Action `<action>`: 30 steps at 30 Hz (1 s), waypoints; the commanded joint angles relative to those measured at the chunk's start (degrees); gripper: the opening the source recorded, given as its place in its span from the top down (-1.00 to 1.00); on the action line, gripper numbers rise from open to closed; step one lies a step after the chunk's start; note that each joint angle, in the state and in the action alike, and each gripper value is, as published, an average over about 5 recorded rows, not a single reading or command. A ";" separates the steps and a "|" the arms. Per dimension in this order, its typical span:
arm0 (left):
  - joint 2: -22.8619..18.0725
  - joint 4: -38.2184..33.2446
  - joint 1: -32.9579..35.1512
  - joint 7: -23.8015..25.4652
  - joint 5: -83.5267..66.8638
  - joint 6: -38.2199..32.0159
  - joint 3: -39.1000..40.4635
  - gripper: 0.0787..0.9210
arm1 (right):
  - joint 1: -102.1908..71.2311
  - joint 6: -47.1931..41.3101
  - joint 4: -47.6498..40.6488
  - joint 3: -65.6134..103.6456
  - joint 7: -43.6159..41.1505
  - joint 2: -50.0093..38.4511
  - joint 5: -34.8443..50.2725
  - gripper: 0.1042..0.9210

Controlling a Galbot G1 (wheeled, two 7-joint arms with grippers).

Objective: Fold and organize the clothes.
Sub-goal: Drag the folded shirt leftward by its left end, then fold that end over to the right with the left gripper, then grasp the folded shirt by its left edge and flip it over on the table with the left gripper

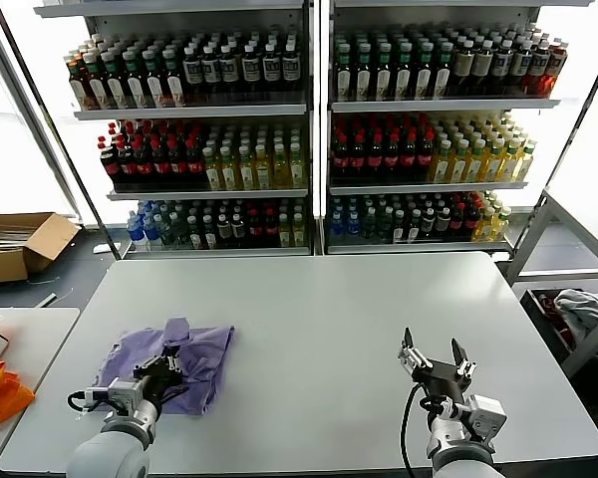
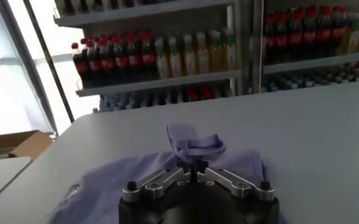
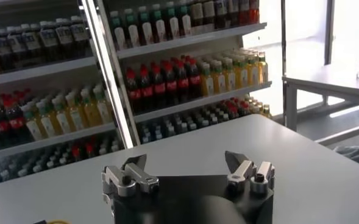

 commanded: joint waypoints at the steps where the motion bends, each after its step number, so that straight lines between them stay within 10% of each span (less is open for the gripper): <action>1: -2.53 1.01 -2.29 -0.79 -1.18 2.19 6.00 0.92 | -1.39 0.47 0.77 -0.17 -0.09 0.57 -0.61 -0.76; 13: -4.73 0.57 -0.37 1.63 -1.68 -2.35 6.56 0.84 | -1.80 1.27 -0.60 -1.29 0.01 0.91 -0.95 -0.76; 30: -8.22 -11.12 -0.70 -3.01 -26.56 -5.77 5.15 -0.31 | -0.03 1.34 -2.08 -1.02 0.45 -0.20 0.70 -0.76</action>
